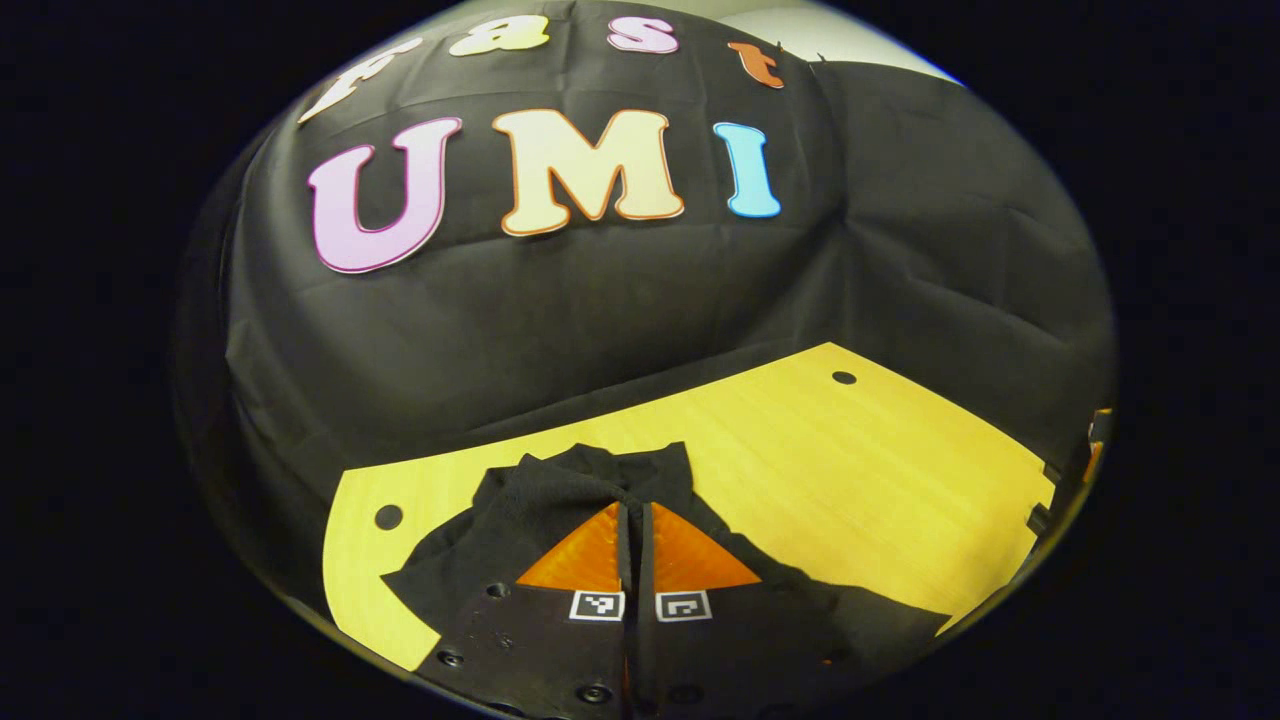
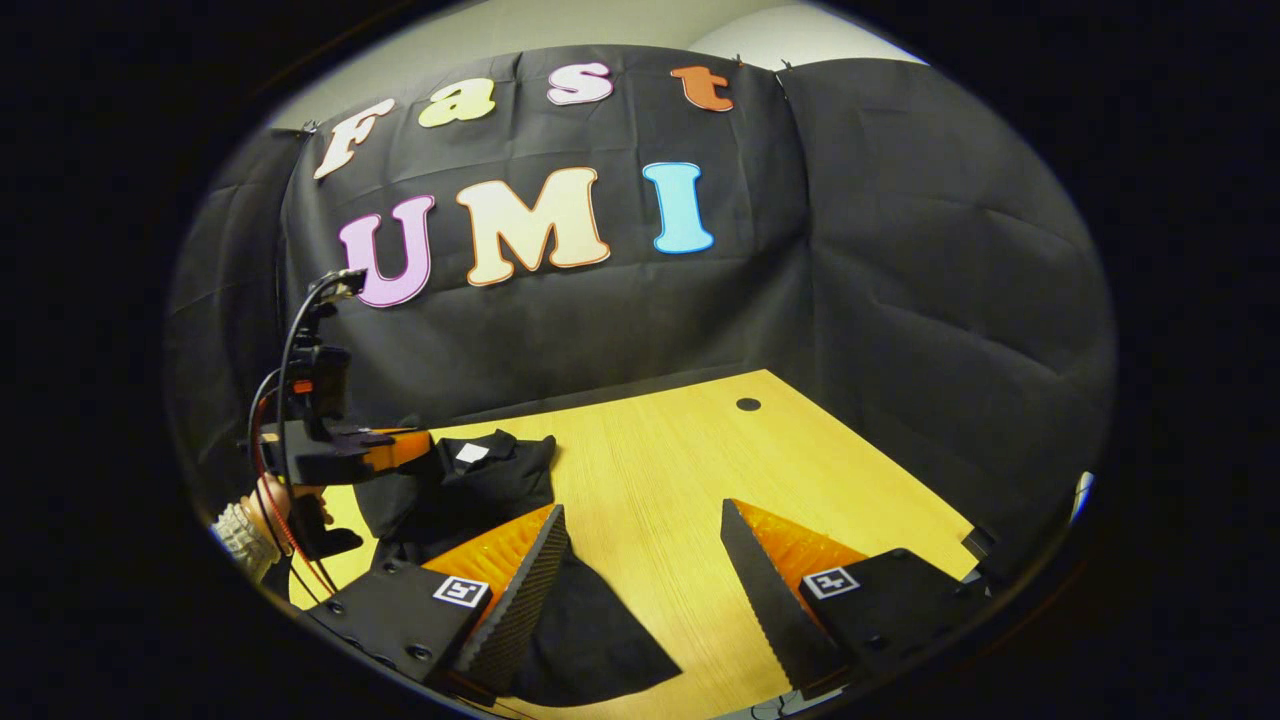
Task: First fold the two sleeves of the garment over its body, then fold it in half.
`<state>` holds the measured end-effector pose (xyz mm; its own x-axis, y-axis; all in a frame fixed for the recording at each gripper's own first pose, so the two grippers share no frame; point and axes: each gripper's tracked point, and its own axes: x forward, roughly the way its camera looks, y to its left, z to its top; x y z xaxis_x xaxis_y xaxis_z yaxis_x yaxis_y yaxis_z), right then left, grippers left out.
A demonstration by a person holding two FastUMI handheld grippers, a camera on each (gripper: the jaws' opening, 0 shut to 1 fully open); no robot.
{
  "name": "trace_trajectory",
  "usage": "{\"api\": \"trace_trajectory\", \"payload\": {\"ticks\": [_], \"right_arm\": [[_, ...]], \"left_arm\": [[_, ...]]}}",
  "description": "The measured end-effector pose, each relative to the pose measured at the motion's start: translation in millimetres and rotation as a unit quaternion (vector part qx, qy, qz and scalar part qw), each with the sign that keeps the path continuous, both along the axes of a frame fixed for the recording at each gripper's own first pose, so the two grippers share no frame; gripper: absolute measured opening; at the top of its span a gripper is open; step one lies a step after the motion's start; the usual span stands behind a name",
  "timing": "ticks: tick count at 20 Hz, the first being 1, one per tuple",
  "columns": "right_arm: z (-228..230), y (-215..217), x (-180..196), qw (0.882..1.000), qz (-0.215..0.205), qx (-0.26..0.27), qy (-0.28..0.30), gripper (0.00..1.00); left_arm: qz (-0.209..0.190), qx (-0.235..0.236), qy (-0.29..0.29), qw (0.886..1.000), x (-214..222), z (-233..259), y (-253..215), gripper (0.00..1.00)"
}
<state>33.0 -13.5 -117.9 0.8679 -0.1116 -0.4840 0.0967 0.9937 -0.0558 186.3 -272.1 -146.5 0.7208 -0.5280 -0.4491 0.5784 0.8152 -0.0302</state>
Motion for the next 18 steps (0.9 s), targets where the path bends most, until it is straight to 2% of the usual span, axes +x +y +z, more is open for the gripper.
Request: {"api": "trace_trajectory", "payload": {"ticks": [1,2,4,5,6,9,11,12,13,14,15,18], "right_arm": [[-2,-1,0,1.0,-0.001,0.002,0.003,0.94],[-6,-2,-2,1.0,-0.003,0.004,0.006,0.98],[-11,2,-1,1.0,-0.003,0.011,0.013,0.98],[-13,4,-1,1.0,-0.002,0.014,0.016,0.94],[-17,4,0,1.0,-0.001,0.016,0.019,0.98],[-23,7,-4,1.0,0.005,0.015,0.026,0.98],[-30,8,-3,0.999,0.008,0.017,0.03,0.98],[-32,9,-4,0.999,0.01,0.02,0.032,0.94],[-36,11,-4,0.999,0.012,0.024,0.035,0.98],[-40,12,-5,0.999,0.013,0.027,0.039,0.94],[-43,13,-6,0.999,0.014,0.03,0.044,0.98],[-52,13,-7,0.998,0.016,0.029,0.053,0.98]], "left_arm": [[-0.004,0.0,0.005,1.0,3,-5,-10,0.0],[-0.008,-0.003,0.007,1.0,6,-8,-20,0.0],[-0.018,-0.01,0.009,1.0,10,-14,-40,0.0],[-0.024,-0.009,0.01,1.0,13,-19,-48,0.0],[-0.03,-0.002,0.01,0.999,16,-25,-57,0.0],[-0.044,0.008,0.02,0.999,23,-43,-76,0.0],[-0.048,0.01,0.023,0.999,26,-50,-85,0.0],[-0.05,0.013,0.024,0.998,27,-54,-88,0.0],[-0.052,0.016,0.027,0.998,28,-60,-90,0.0],[-0.054,0.02,0.031,0.998,28,-66,-91,0.0],[-0.056,0.022,0.037,0.998,26,-72,-90,0.0],[-0.05,0.023,0.048,0.997,29,-85,-91,0.0]]}}
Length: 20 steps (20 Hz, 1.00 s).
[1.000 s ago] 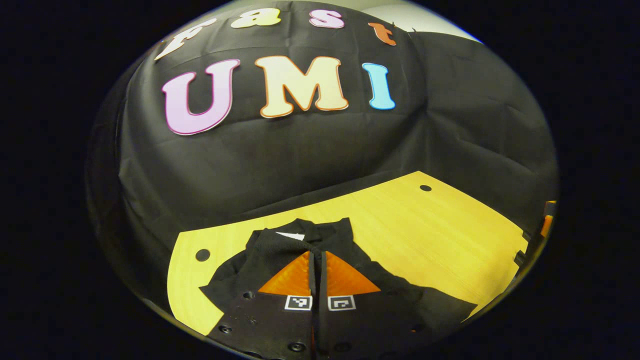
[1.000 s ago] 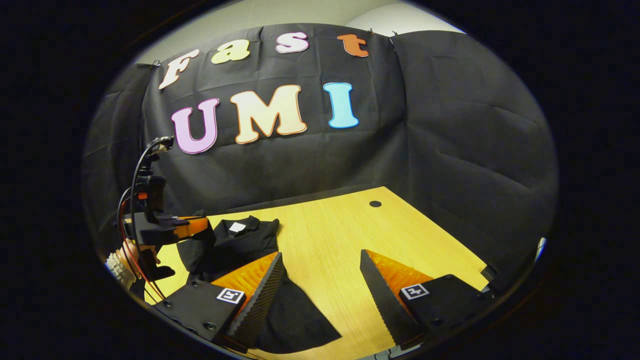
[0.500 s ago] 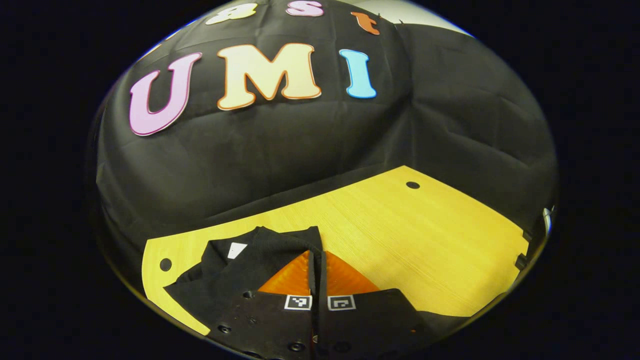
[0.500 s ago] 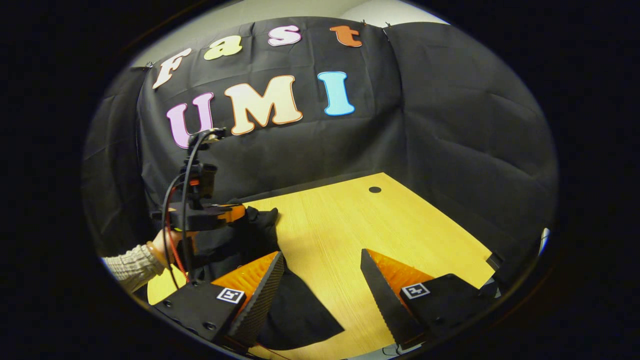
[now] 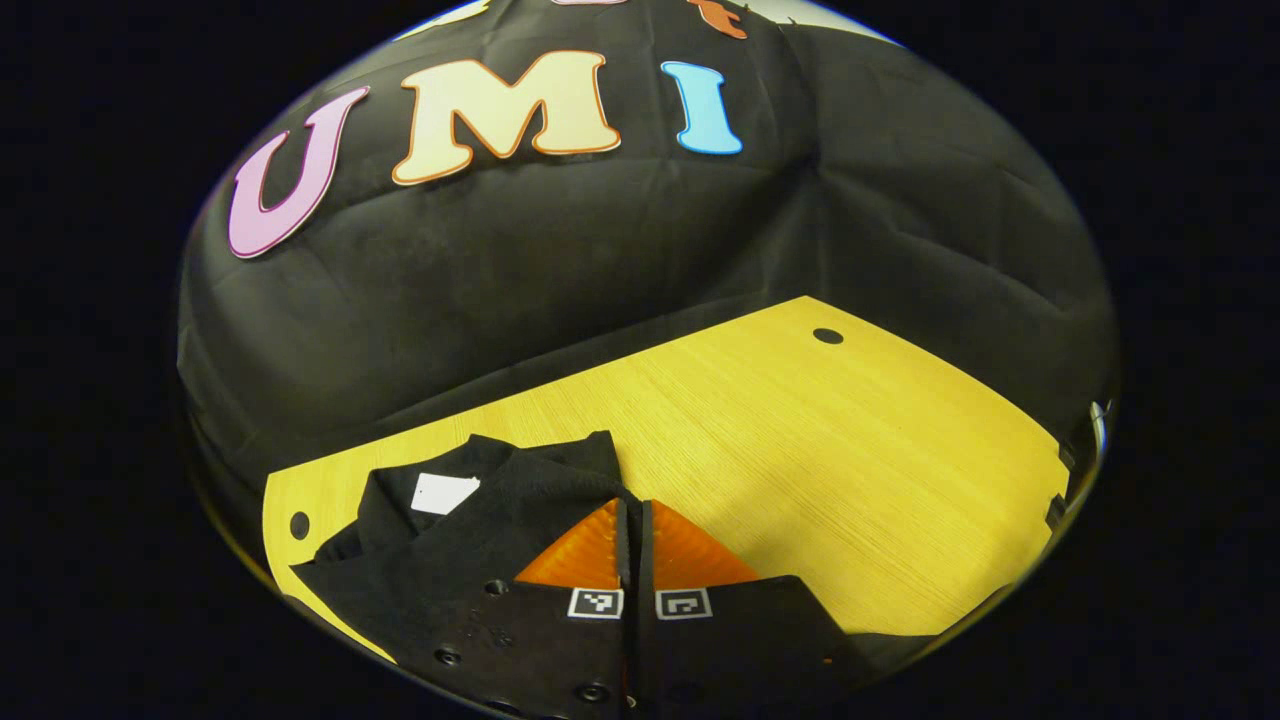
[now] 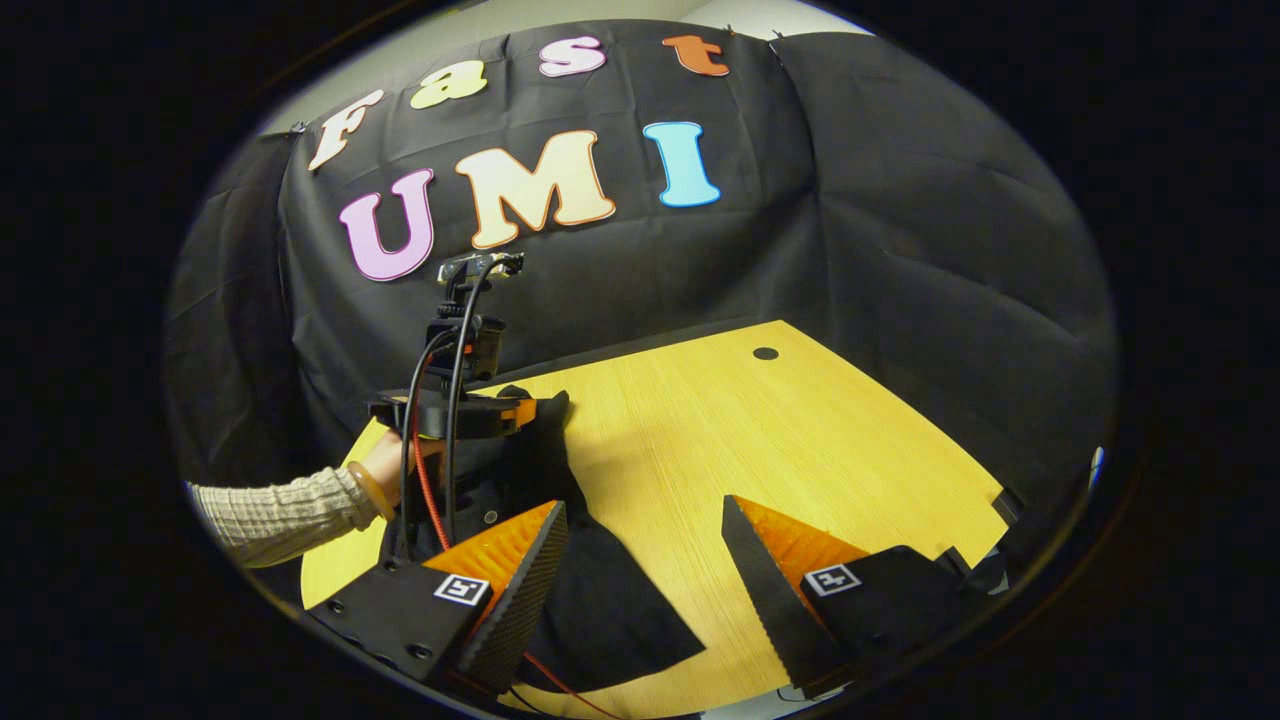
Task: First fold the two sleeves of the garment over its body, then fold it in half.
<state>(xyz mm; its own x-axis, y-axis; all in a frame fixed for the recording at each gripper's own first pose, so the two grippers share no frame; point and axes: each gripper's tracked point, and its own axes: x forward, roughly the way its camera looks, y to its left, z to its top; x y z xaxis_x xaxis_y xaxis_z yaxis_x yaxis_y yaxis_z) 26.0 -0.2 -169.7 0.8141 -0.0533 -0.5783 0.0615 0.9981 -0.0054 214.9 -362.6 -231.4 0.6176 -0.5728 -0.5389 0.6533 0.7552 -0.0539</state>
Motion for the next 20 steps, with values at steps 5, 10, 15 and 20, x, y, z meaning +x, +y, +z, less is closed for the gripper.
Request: {"api": "trace_trajectory", "payload": {"ticks": [5,10,15,20], "right_arm": [[-12,-3,-4,1.0,0.0,0.004,0.017,0.93],[-18,-8,-3,1.0,0.002,0.0,0.023,0.98],[-24,-9,-5,1.0,0.013,0.0,0.028,0.98],[-29,-7,-6,0.999,0.039,0.002,0.03,0.98]], "left_arm": [[-0.002,0.025,0.014,1.0,-2,-22,-2,0.0],[-0.012,-0.005,0.021,1.0,-13,-22,-20,0.57],[-0.014,-0.034,-0.004,0.999,-22,8,-21,0.96],[0.02,-0.067,-0.048,0.996,-35,61,21,0.95]]}}
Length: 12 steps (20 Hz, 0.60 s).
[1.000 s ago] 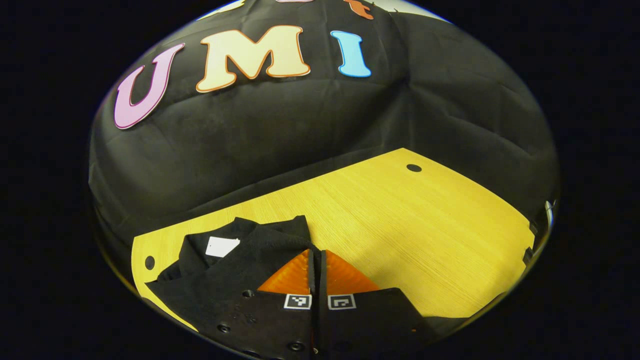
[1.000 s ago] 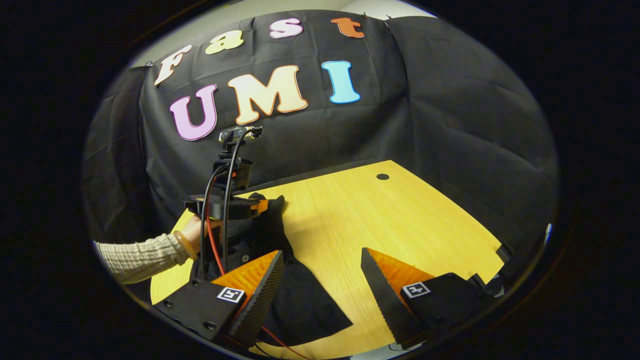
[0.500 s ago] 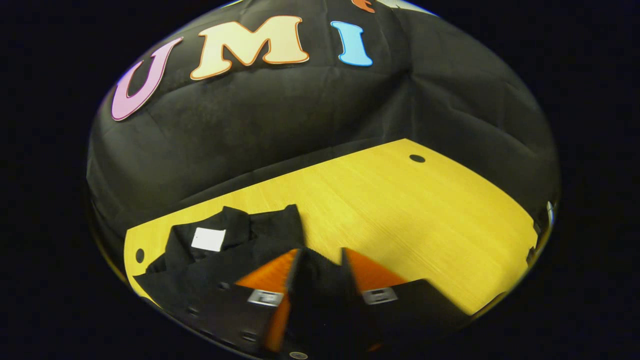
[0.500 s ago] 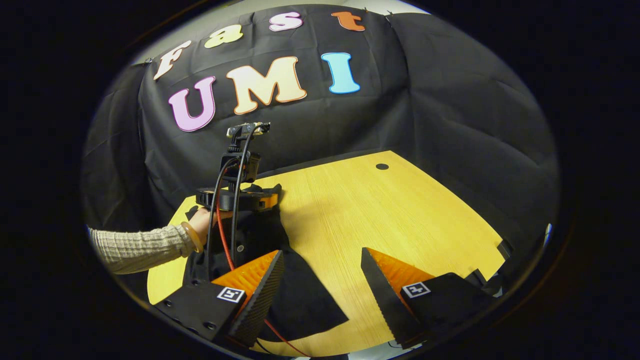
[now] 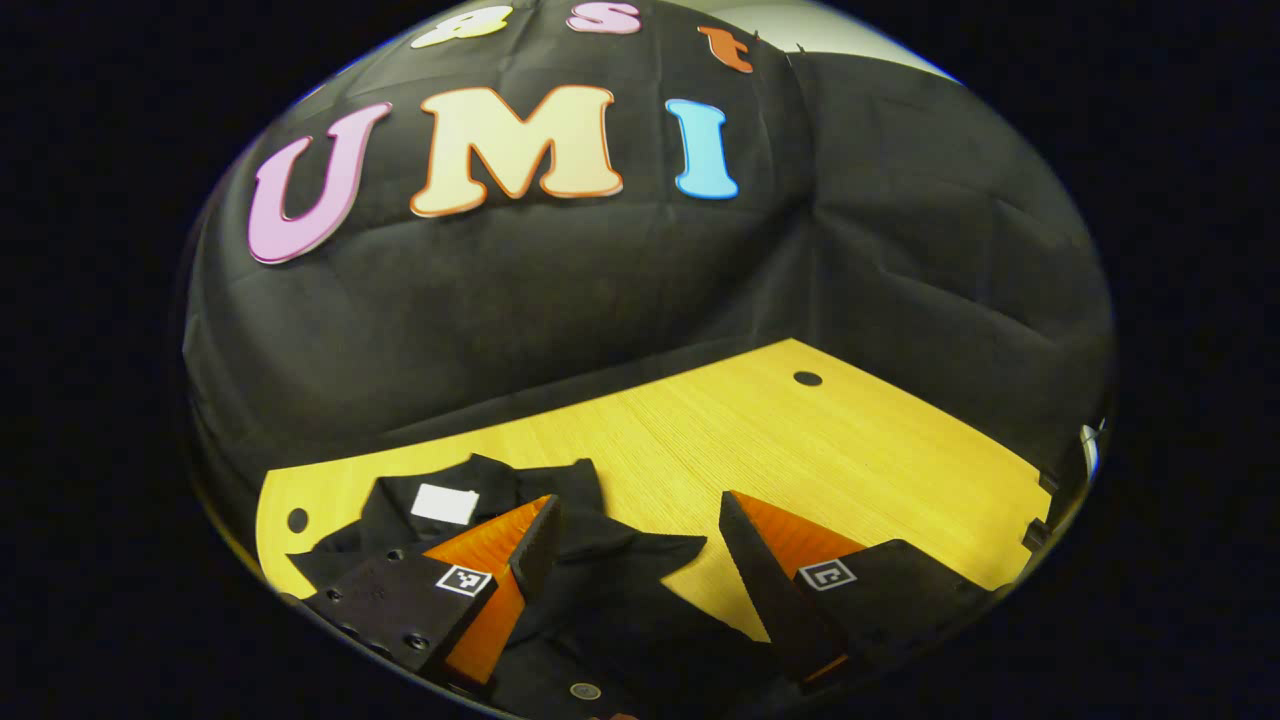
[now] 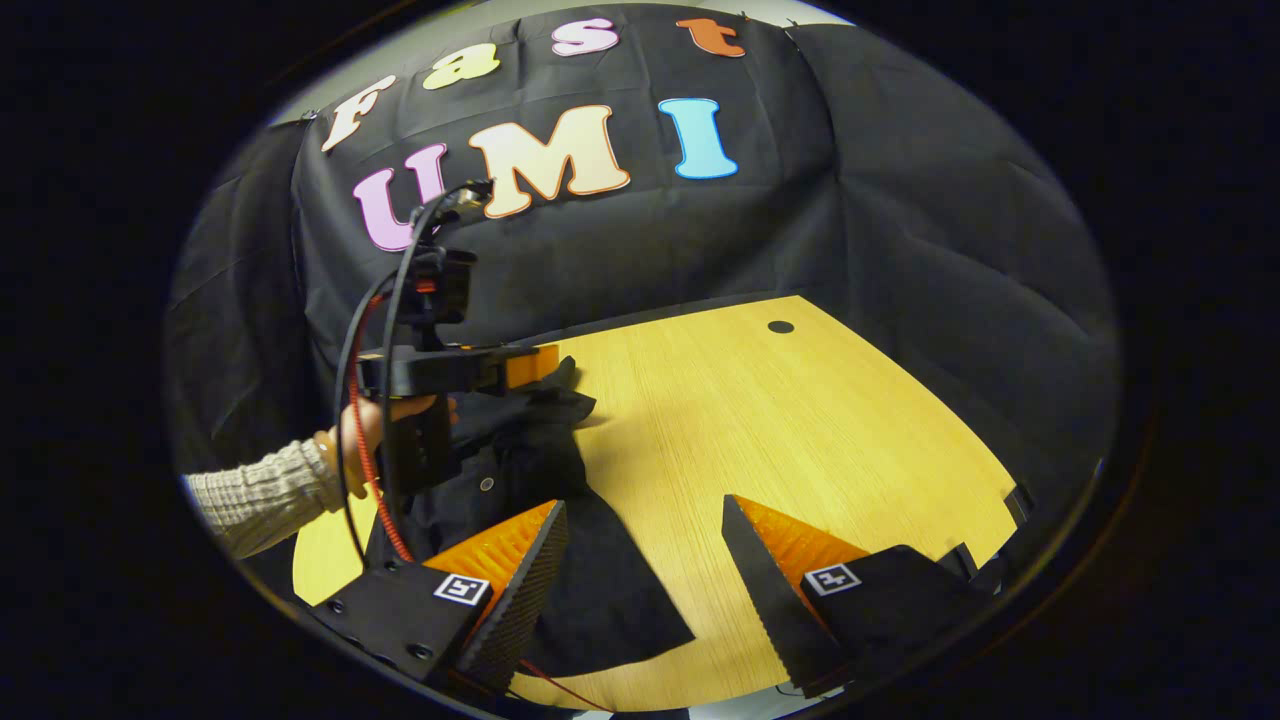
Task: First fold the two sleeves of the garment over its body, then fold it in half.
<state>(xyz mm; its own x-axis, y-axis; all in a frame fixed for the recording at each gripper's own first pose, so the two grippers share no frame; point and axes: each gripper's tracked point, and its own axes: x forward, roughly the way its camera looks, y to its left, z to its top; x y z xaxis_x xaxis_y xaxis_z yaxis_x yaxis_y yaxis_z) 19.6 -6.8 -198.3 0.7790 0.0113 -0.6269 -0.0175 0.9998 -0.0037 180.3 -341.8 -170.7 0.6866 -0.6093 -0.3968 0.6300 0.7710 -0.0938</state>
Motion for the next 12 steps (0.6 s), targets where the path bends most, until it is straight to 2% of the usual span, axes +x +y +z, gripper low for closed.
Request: {"api": "trace_trajectory", "payload": {"ticks": [3,6,12], "right_arm": [[-6,1,-2,1.0,0.022,-0.001,0.004,0.98],[-15,4,-6,0.999,0.045,0.003,0.009,0.98],[-35,5,-21,0.995,0.096,-0.002,0.025,0.98]], "left_arm": [[0.034,-0.014,-0.01,0.999,-17,21,39,0.95],[0.087,-0.026,-0.028,0.995,-34,44,92,0.95],[0.204,-0.022,-0.021,0.978,-90,37,211,0.95]]}}
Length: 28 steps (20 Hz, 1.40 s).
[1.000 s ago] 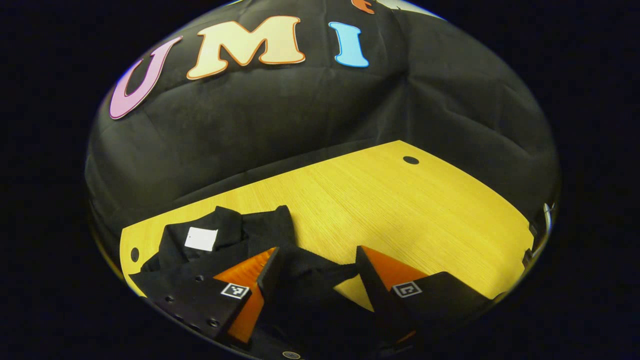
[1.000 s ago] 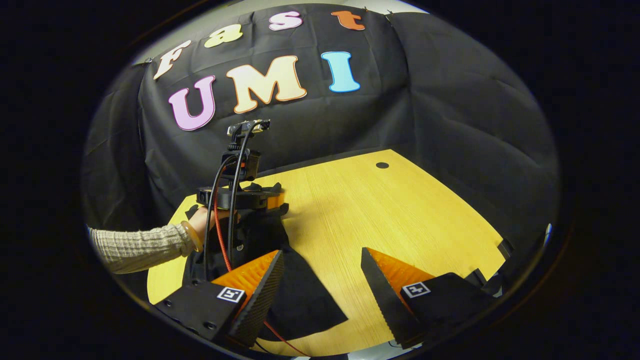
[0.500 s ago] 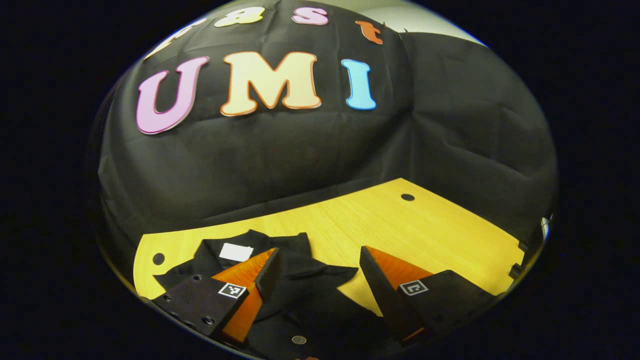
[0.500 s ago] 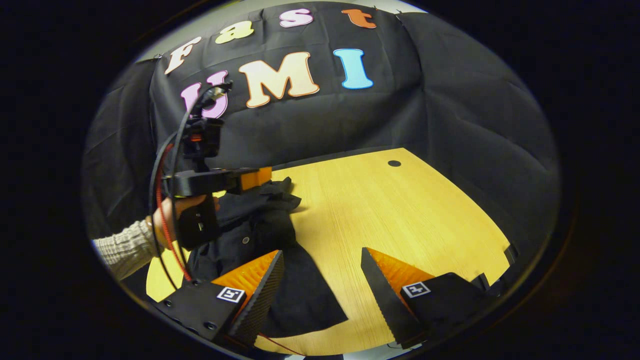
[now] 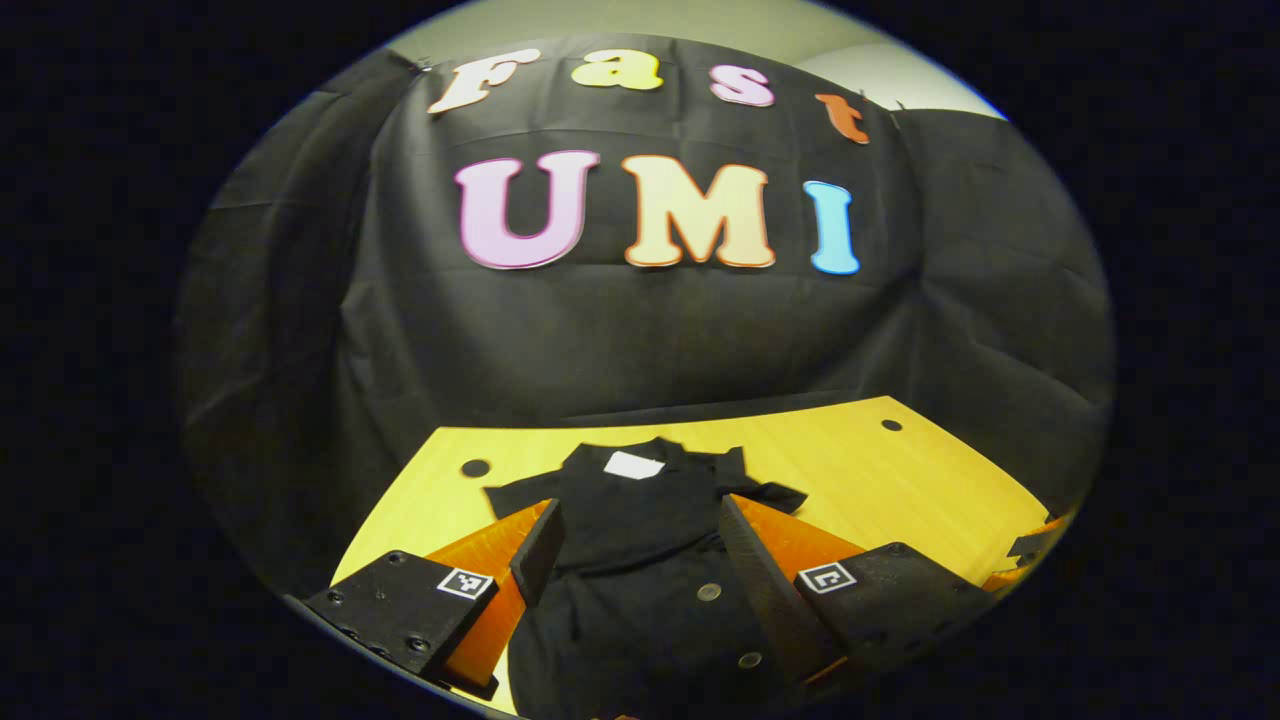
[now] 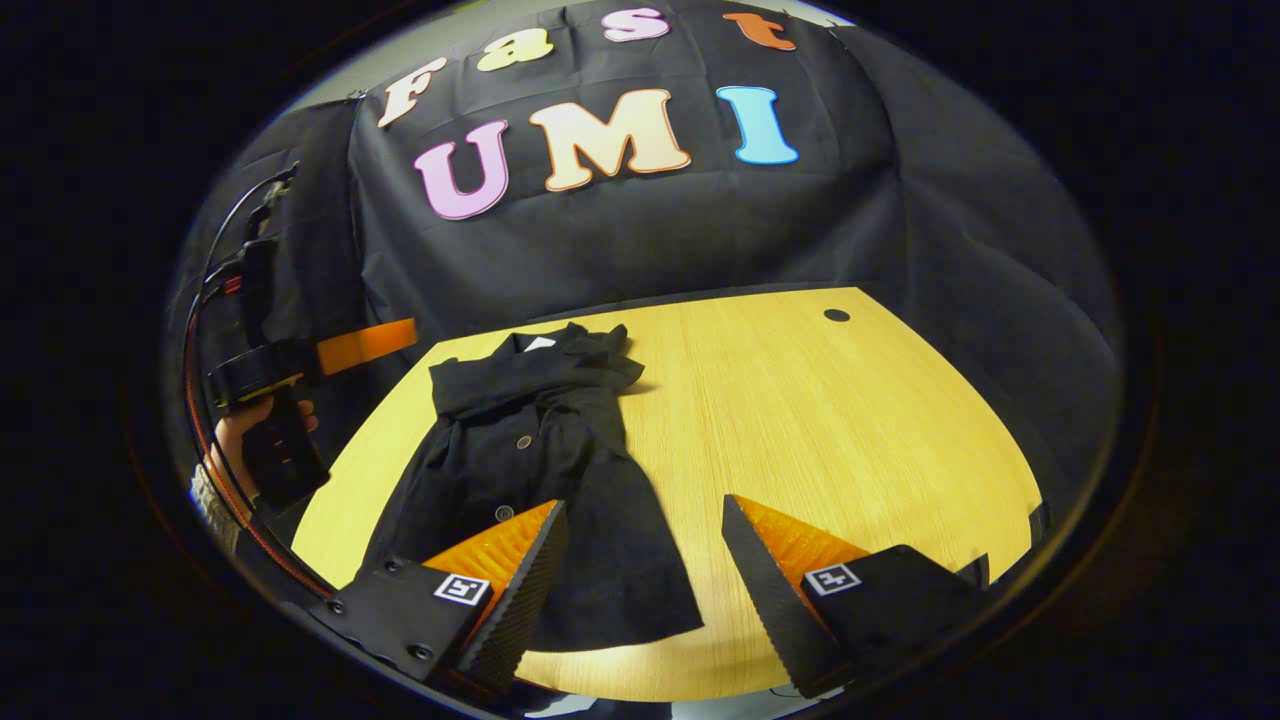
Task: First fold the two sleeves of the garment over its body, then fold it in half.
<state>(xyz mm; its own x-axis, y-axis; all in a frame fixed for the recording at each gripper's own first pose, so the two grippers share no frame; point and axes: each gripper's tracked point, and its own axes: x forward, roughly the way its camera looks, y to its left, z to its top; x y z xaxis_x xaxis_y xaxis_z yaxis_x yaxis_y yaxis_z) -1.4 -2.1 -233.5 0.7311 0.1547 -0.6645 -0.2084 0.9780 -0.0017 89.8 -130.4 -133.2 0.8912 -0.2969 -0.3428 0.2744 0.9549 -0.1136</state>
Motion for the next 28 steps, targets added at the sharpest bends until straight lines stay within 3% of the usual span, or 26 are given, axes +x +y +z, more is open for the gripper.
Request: {"api": "trace_trajectory", "payload": {"ticks": [5,12,20,28], "right_arm": [[-16,-10,-10,0.999,0.031,-0.022,0.011,0.98],[-40,-19,-19,0.997,0.06,-0.034,0.035,0.98],[-84,-19,-35,0.992,0.088,-0.055,0.077,0.98],[-126,-14,-50,0.983,0.108,-0.091,0.118,0.98]], "left_arm": [[0.054,0.03,0.036,0.997,-72,-36,75,0.94],[0.101,0.029,0.11,0.988,-160,-90,103,0.94],[0.058,0.074,0.172,0.981,-220,-151,96,0.94],[0.054,0.064,0.236,0.968,-246,-201,93,0.93]]}}
